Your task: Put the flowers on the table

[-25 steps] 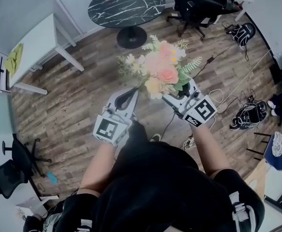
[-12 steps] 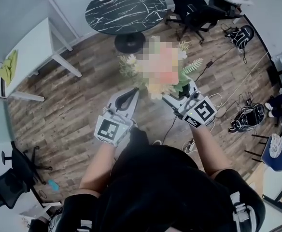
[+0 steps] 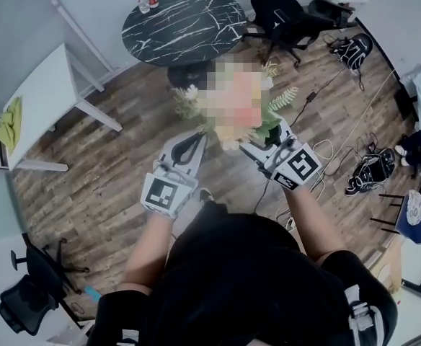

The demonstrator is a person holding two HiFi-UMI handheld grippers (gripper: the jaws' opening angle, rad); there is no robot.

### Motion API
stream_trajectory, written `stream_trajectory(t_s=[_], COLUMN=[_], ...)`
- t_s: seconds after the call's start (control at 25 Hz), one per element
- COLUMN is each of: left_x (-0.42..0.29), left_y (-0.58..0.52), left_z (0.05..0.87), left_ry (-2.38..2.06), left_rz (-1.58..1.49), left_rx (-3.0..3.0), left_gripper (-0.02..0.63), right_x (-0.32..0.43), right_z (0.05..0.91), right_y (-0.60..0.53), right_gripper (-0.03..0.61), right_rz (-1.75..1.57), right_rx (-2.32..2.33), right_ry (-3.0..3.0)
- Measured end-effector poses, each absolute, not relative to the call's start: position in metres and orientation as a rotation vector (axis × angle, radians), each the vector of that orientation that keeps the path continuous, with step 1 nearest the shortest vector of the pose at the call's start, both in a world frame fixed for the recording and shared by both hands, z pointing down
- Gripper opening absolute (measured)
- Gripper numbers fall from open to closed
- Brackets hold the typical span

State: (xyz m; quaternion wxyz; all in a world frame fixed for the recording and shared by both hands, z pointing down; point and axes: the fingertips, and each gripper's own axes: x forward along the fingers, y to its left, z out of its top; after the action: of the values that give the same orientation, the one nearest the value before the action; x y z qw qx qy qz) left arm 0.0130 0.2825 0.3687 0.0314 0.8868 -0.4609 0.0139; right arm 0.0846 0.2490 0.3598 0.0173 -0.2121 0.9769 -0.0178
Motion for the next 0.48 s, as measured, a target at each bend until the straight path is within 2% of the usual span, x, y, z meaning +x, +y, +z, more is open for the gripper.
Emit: stream_trajectory(t_s=[0.48], left_x=[-0.026], left_y=[0.241], left_z=[0.368], left_ry=[-1.379], left_rz=[0.010], left_rx=[2.758], left_gripper=[0.012], right_x=[0.048], right_z=[0.367], right_y=[0.213], right_gripper=[0.328], right_rz=[-0.068], right_rx=[-0.714], right_ry=[3.033])
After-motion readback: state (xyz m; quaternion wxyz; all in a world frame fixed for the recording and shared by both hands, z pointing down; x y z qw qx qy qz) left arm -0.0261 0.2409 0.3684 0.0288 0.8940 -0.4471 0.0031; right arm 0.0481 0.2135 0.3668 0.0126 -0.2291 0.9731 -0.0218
